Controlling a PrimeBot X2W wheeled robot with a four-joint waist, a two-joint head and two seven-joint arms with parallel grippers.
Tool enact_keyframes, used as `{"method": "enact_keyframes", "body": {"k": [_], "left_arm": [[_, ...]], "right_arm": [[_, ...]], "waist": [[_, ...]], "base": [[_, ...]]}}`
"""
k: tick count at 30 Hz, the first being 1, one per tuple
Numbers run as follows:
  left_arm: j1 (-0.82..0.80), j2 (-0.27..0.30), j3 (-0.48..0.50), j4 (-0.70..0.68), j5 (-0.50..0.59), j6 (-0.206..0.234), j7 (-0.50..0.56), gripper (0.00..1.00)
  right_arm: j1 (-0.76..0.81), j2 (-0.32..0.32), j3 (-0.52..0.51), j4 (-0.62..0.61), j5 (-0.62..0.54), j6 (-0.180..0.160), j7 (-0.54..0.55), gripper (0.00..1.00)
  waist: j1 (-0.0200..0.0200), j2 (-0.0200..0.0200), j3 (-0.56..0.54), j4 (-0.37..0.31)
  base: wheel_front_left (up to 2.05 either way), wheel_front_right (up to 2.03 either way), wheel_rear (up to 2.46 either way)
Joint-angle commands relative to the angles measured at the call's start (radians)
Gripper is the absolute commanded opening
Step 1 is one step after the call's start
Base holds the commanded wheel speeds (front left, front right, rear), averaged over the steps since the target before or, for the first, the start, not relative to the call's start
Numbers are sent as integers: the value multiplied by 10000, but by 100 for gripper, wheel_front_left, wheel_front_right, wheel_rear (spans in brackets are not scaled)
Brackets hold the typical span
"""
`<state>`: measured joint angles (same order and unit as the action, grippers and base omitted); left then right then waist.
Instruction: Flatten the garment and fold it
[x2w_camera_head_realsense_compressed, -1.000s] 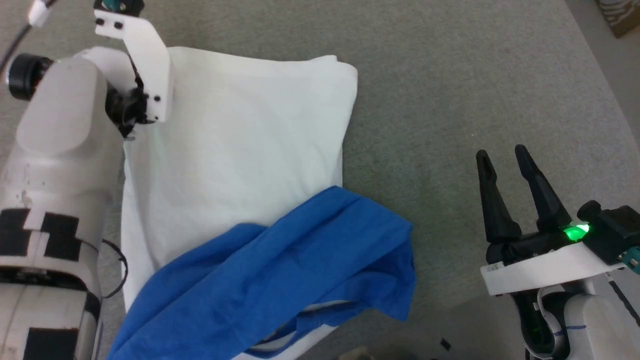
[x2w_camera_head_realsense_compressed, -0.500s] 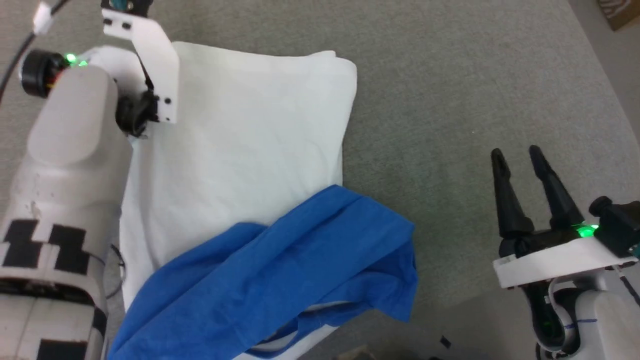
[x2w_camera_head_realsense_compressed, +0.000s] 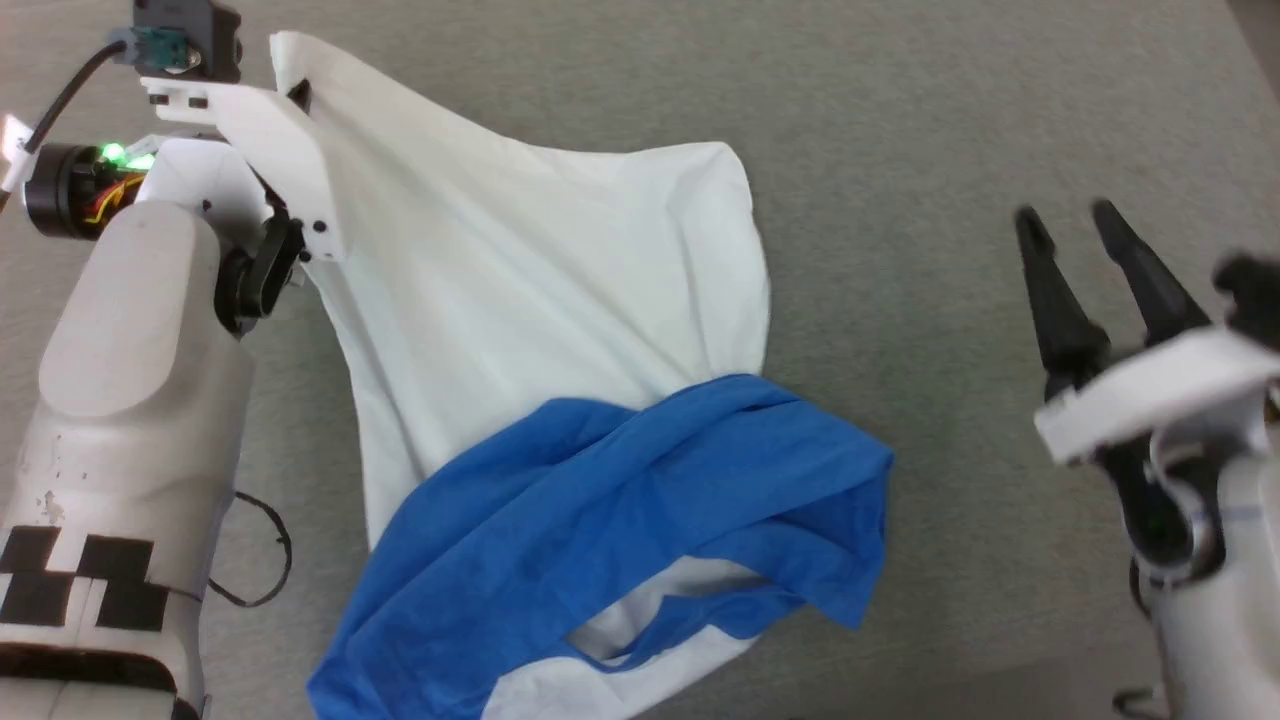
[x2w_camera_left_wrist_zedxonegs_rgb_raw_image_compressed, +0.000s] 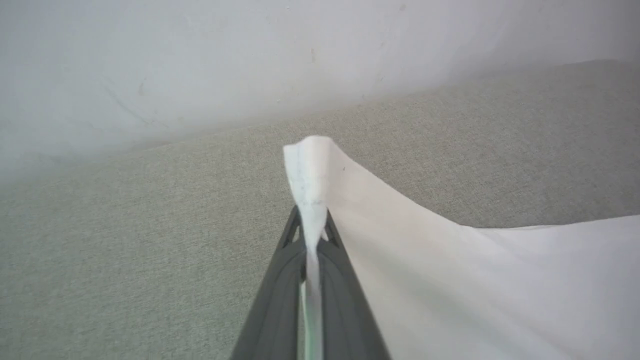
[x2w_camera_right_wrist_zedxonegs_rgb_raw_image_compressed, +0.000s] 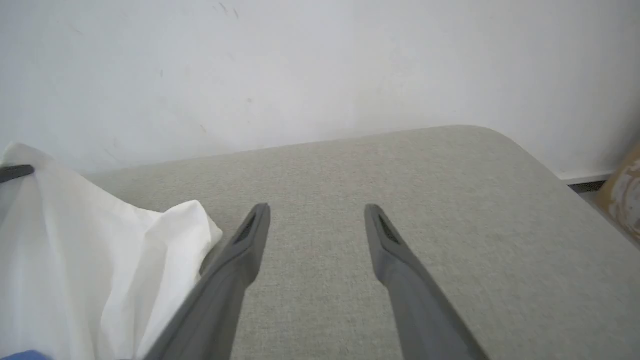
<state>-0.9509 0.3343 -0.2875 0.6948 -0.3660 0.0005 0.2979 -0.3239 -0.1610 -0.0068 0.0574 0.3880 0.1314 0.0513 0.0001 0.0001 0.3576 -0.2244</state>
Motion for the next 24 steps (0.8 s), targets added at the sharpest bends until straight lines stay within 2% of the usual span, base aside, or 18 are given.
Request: {"method": "enact_keyframes", "body": {"k": [1,8,11,18,24], "left_arm": [[146,83,54,-220,-33,94,-35,0],[277,-200,-75,-1749,-174,300,372,0],[129,-417,-208,-2212,-176,361,477,0],[-259,-789,-433,-2692,-201,393,500,0],[-290,-844,-460,-2645,-286,401,409,0]], "right_arm": [[-442,-127,167,205,221,-7,219,100],[-3296,-1186,2172,2599,1863,-7,3220,100],[-4496,-1404,3041,3428,2557,-7,4318,100],[-6411,-1486,4399,5237,3428,-7,5655,100],[-6680,-1550,5792,6177,4111,-7,6877,100]], "waist": [[-1,-1,-227,594],[-1,-1,456,1347],[-1,-1,891,1636],[-1,-1,1651,2111],[-1,-1,1772,2190]], "base": [[0,0,0],[0,0,0],[0,0,0],[0,0,0],[0,0,0]]}}
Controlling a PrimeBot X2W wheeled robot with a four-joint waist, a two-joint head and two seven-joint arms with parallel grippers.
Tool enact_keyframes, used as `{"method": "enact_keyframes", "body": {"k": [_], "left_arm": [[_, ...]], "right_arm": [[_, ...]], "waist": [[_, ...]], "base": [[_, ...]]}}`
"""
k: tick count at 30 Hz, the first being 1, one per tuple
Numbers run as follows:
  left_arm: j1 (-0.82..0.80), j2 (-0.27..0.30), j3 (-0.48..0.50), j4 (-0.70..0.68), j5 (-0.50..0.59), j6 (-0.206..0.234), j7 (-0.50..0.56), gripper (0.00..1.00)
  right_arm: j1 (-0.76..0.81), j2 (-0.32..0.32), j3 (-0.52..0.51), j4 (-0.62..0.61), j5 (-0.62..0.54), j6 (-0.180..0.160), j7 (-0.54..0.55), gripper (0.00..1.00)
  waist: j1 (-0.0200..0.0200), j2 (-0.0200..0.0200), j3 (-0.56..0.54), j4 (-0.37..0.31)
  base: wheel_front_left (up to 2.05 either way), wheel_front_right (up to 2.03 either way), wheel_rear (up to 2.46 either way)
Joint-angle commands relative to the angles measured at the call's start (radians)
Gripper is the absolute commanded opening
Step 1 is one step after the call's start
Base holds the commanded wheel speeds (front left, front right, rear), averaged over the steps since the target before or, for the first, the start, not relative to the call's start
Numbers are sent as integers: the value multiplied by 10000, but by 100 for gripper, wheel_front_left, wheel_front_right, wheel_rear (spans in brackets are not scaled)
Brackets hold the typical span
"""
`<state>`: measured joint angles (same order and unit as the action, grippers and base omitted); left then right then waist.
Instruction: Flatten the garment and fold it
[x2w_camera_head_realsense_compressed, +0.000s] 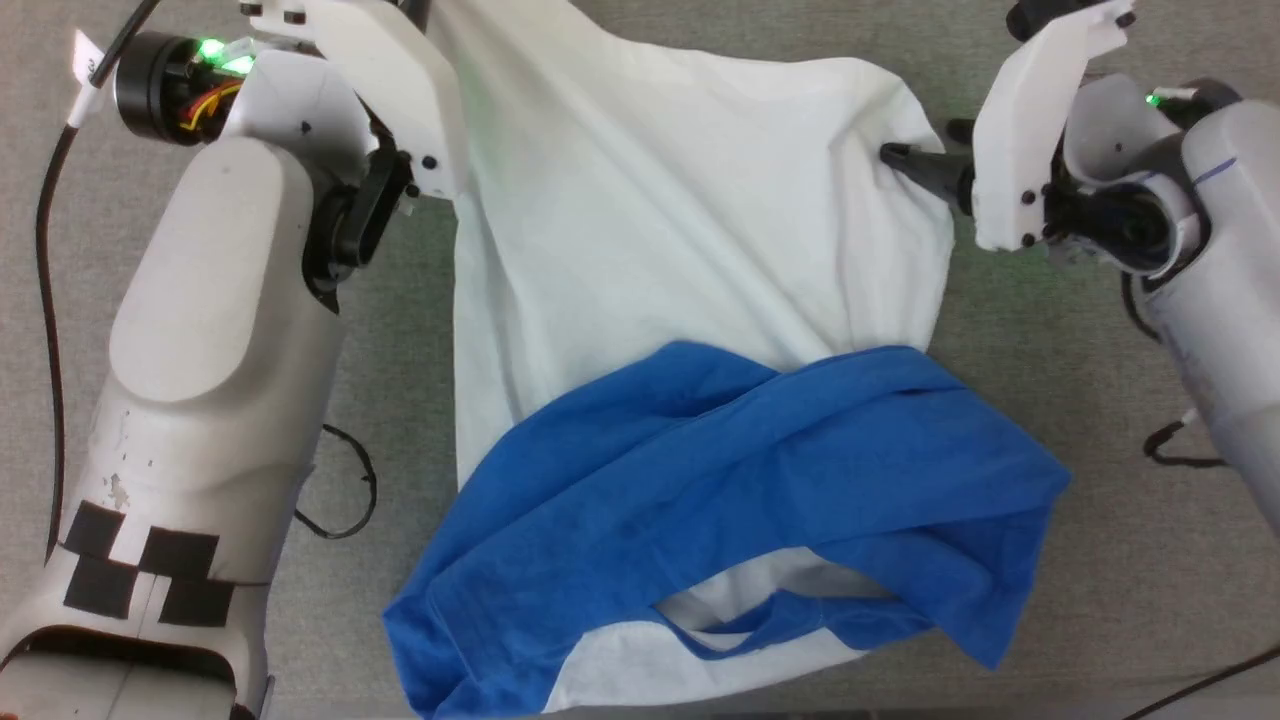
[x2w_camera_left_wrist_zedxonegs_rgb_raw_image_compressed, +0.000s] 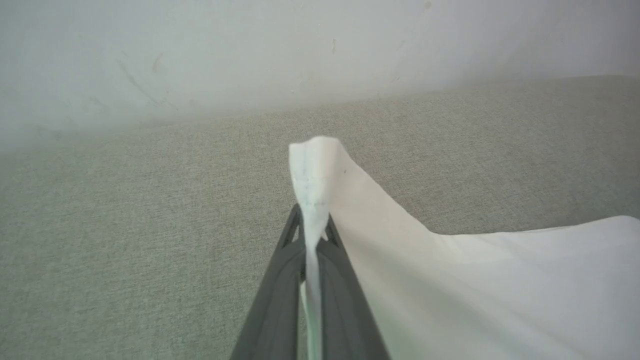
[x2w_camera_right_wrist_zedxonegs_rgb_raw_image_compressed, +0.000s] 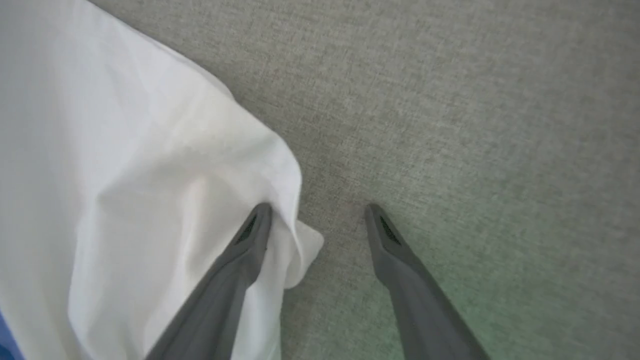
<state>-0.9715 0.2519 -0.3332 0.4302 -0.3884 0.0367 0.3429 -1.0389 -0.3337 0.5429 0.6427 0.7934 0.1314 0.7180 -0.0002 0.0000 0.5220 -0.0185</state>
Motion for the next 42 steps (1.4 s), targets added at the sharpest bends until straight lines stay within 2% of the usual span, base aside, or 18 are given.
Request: {"method": "enact_keyframes", "body": {"k": [1,2,3,5,8,12,17,21,28,33,38,42], "left_arm": [[-68,-20,5,29,-93,35,-50,0],[-51,-12,9,62,-116,30,-63,0],[-30,-5,15,110,-143,28,-59,0],[10,8,35,209,-206,19,-67,0],[45,40,73,374,-277,4,-156,0],[-3,92,137,582,-248,36,-608,0],[-278,115,228,841,-110,110,-1529,0],[-616,164,330,1016,58,198,-2493,0],[-590,250,604,1154,-4,277,-3746,0],[955,175,1028,751,-569,458,-4244,0],[3630,44,1233,-433,-1001,800,-4556,0],[5757,-114,1040,-1411,-1168,1057,-4415,0]], "right_arm": [[503,153,490,424,180,-7,406,48],[537,110,689,512,269,-7,590,13],[573,75,861,586,370,-7,757,0],[604,51,1070,585,680,-7,921,0],[383,-222,1266,354,818,-7,421,0],[-188,-735,1087,274,575,-7,-1207,0],[-1018,-1233,543,828,-74,-7,-3413,0],[-1587,-1406,209,1286,-557,-7,-4821,0],[-1895,-1316,103,1663,-1180,-7,-6530,0],[-757,-1193,586,1260,-1402,-7,-7039,0],[1279,-1296,1018,146,-1376,-7,-7150,0],[3042,-1467,897,-735,-1306,-7,-7179,0]], "waist": [[2,0,117,127],[2,0,101,122],[2,0,76,118],[2,0,17,109],[2,0,-112,100],[2,0,-425,83],[2,0,-928,47],[2,0,-1328,-22],[2,0,-2027,-218],[2,0,-2724,-319],[2,0,-3261,-415],[2,0,-3551,-426]], "base": [[0,0,0],[0,0,0],[0,0,0],[0,0,0],[0,0,0],[0,0,0],[0,0,0],[0,0,0],[0,0,0],[0,0,0],[0,0,0],[0,0,0]]}}
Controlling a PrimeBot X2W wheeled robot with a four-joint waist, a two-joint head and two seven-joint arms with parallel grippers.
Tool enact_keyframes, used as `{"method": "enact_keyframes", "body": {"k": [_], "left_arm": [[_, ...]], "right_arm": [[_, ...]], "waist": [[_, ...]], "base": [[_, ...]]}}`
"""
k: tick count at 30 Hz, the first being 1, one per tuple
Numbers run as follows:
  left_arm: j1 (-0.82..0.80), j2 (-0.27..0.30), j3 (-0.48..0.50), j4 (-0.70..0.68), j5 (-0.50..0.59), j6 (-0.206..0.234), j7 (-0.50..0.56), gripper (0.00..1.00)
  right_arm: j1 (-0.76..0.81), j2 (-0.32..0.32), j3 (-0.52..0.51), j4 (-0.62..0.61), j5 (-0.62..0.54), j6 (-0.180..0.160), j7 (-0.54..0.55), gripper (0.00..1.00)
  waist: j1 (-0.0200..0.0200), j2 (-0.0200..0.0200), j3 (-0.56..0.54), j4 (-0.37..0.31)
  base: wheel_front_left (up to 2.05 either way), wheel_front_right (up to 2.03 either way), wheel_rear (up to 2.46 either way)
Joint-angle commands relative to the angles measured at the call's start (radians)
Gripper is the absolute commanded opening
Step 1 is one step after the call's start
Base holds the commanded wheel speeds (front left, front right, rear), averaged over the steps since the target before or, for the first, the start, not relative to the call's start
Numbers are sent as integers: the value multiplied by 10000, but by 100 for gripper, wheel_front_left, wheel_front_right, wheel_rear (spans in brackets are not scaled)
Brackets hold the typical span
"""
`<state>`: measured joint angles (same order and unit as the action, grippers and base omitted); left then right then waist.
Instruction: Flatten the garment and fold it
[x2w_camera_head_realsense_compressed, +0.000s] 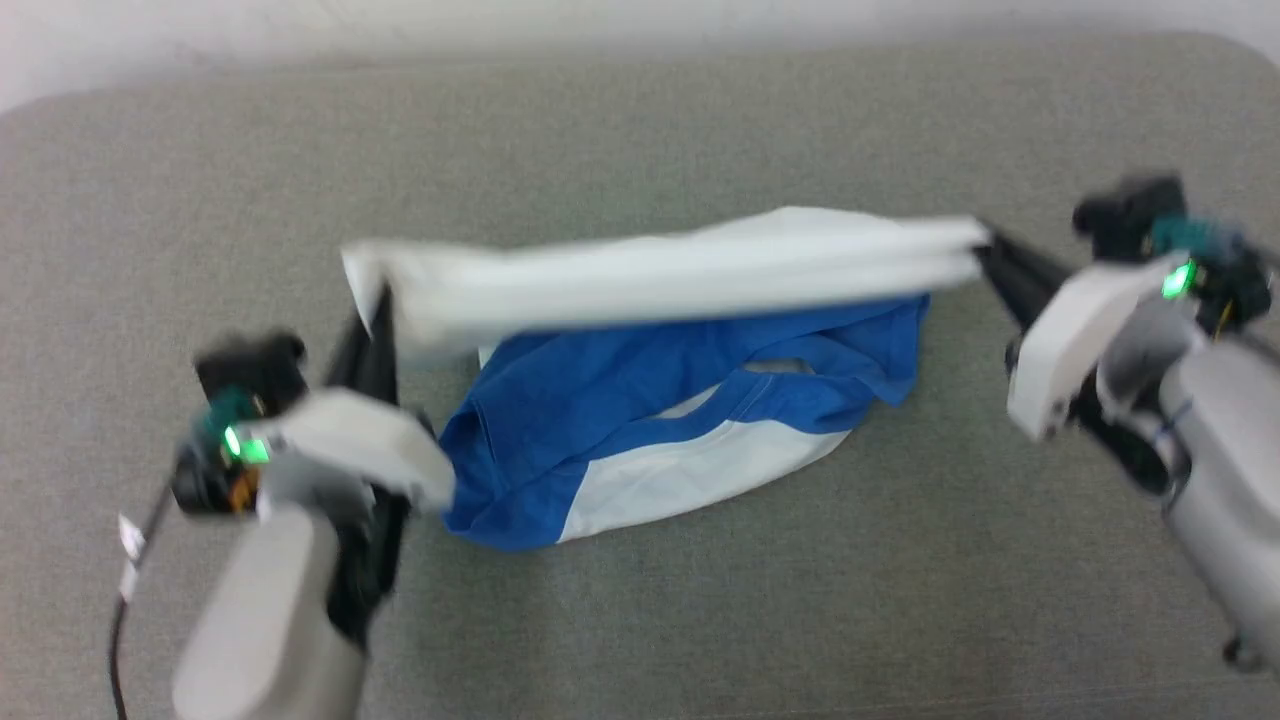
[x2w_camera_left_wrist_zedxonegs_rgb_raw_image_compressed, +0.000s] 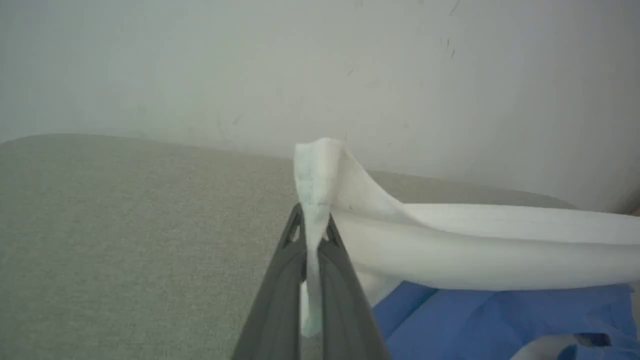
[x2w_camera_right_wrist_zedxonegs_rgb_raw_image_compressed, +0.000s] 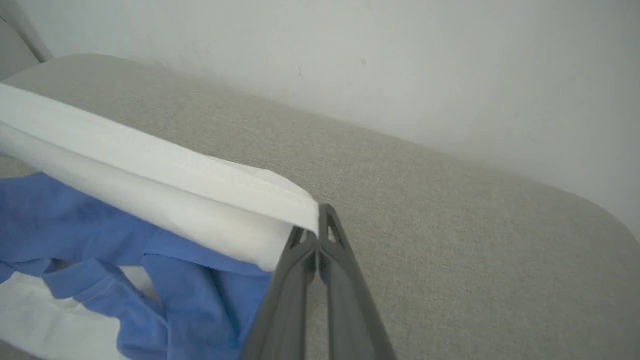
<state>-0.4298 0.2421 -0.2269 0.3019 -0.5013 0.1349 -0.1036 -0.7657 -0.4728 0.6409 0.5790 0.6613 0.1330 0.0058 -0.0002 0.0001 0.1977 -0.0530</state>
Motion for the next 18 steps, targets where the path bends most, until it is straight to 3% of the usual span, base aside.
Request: {"method": "enact_keyframes", "body": {"k": [1,7,10,12,13,14,16,17,18], "left_arm": [[842,-57,-109,-336,-109,104,189,0],[2755,-94,-457,-780,-306,191,578,0],[3413,-219,-676,-750,-447,90,638,1],[3590,-370,-800,-569,-566,-22,627,47],[3603,-425,-844,-453,-591,-64,594,100],[3581,-478,-885,-345,-593,-106,525,100],[3519,-572,-938,-100,-621,-199,384,100],[3483,-585,-953,27,-607,-230,298,100],[3461,-606,-950,119,-629,-302,174,100]], "right_arm": [[736,-100,-162,-294,12,-23,-53,0],[2700,-88,-959,-1149,-195,-23,45,0],[3758,241,-1511,-1559,-429,-23,229,0],[4352,524,-1806,-1695,-723,-23,358,0],[4588,700,-1981,-1758,-861,-23,371,0],[4780,875,-2136,-1795,-1017,-23,393,3],[5065,1236,-2440,-1831,-1293,-23,424,45],[5172,1418,-2574,-1876,-1377,-23,408,100],[5252,1559,-2691,-1932,-1496,-23,354,100]], "waist": [[2,-1,-360,-104],[2,-1,-646,-175],[2,-1,-681,-241],[2,-1,-705,-280],[2,-1,-702,-304],[2,-1,-706,-340],[2,-1,-723,-417],[2,-1,-737,-459],[2,-1,-762,-503]], "base": [[0,0,0],[0,0,0],[0,0,0],[0,0,0],[0,0,0],[0,0,0],[0,0,0],[0,0,0],[0,0,0]]}}
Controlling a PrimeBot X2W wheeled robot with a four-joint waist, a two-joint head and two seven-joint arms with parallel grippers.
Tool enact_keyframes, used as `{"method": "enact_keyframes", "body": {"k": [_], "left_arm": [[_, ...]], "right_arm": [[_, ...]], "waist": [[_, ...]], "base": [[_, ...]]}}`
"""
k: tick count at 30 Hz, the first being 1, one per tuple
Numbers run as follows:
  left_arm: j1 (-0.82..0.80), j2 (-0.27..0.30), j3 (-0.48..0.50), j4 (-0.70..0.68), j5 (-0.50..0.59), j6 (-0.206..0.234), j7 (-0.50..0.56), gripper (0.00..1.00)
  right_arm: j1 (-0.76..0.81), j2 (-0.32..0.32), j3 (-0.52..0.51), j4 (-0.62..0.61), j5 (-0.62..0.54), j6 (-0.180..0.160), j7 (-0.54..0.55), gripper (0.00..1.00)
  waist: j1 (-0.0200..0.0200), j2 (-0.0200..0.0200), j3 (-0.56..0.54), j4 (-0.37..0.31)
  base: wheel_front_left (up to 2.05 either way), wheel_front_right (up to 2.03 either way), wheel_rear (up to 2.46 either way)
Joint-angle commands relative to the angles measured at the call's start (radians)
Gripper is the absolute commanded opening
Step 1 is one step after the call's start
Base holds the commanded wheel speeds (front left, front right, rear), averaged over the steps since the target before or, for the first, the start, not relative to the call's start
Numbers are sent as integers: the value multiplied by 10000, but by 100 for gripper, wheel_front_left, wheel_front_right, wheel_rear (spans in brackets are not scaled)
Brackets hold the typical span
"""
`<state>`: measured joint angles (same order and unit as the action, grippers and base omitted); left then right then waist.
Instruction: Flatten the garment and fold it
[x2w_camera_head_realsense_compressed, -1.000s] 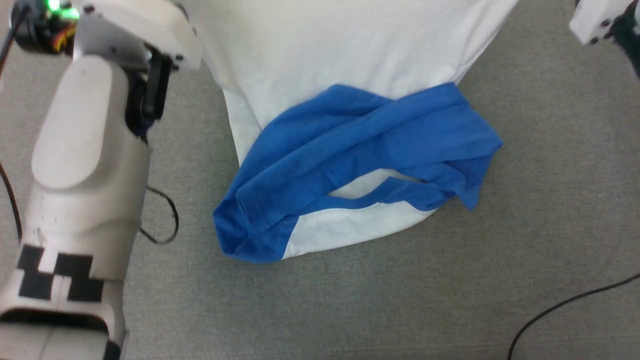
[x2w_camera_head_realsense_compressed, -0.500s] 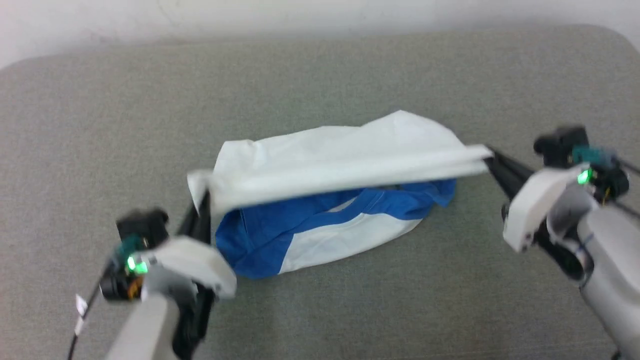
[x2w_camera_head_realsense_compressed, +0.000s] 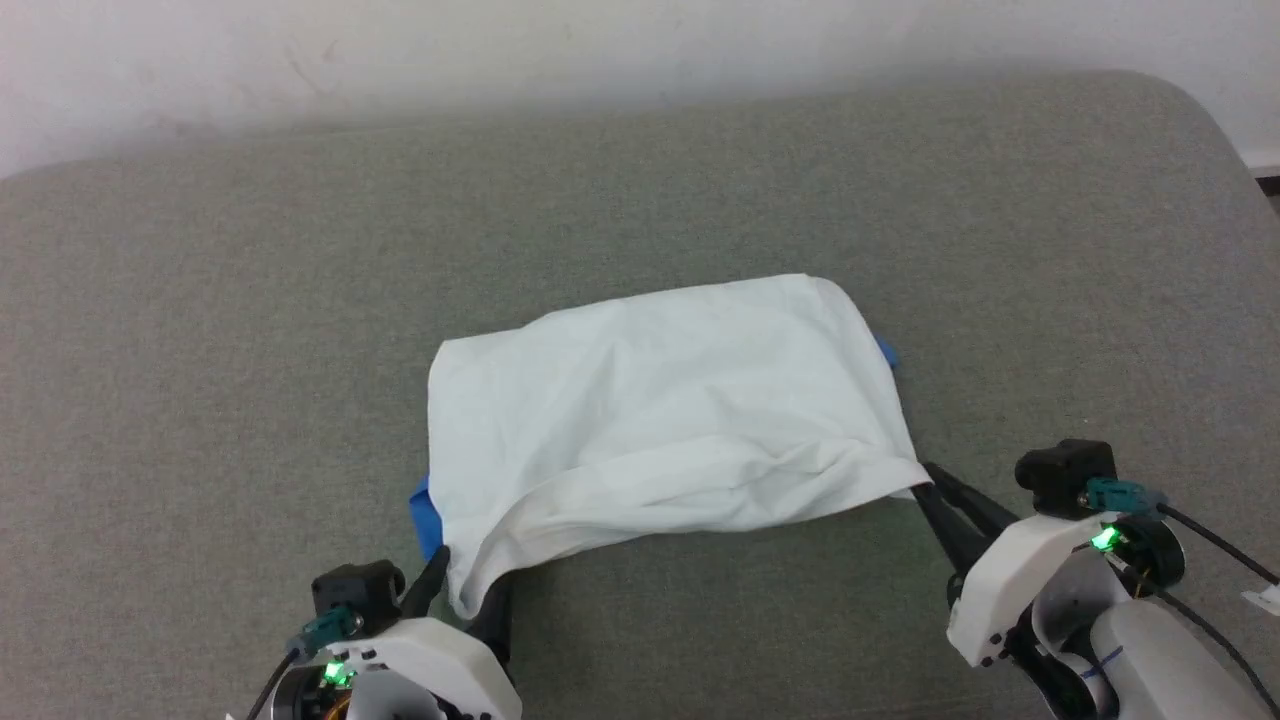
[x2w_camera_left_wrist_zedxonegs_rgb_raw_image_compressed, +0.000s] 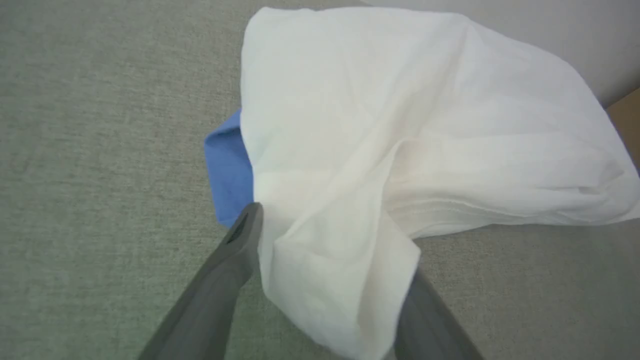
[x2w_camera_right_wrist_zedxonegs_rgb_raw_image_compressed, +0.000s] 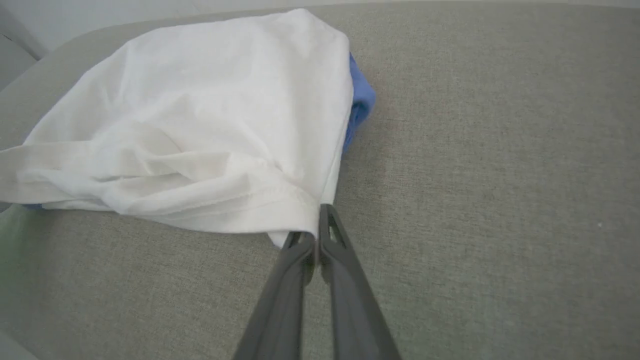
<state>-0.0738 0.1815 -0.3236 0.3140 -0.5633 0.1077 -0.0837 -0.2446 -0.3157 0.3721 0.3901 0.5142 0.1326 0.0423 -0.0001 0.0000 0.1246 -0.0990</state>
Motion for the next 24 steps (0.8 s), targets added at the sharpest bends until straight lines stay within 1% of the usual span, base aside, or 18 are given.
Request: {"method": "enact_keyframes", "body": {"k": [1,4,7,10,12,15,18,21,24], "left_arm": [[-116,-10,11,76,-25,-113,-149,100],[-75,-63,121,89,-49,-237,-789,100],[61,-80,351,-220,26,-238,-1413,100],[193,-60,678,-763,378,-21,-1699,100],[241,-86,918,-1213,713,146,-1759,100],[226,-248,1387,-2131,1397,312,-1774,100],[316,-401,1774,-2925,2185,396,-1777,100],[372,-529,1970,-3486,2860,395,-1778,100],[386,-664,2043,-3873,3361,352,-1779,100]], "right_arm": [[123,103,-118,-107,-148,-19,-69,100],[420,393,-552,-537,-391,-19,-433,100],[806,568,-1121,-1211,-495,-19,-749,100],[1132,686,-1921,-1857,-518,-19,-663,100],[1238,731,-2495,-2157,-507,-19,-375,100],[1197,672,-3302,-2419,-515,-19,241,100],[939,505,-3837,-2446,-474,-19,1189,100],[487,174,-3981,-2270,-260,-19,2399,100],[-99,-154,-3818,-1914,168,-19,3626,100]], "waist": [[1,0,-49,-71],[1,0,-148,-118],[1,0,-275,-75],[1,0,-364,65],[1,0,-375,224],[1,0,-340,552],[1,0,-226,871],[1,0,6,1206],[1,0,317,1531]], "base": [[0,0,0],[0,0,0],[0,0,0],[0,0,0],[0,0,0],[0,0,0],[0,0,0],[0,0,0],[0,0,0]]}}
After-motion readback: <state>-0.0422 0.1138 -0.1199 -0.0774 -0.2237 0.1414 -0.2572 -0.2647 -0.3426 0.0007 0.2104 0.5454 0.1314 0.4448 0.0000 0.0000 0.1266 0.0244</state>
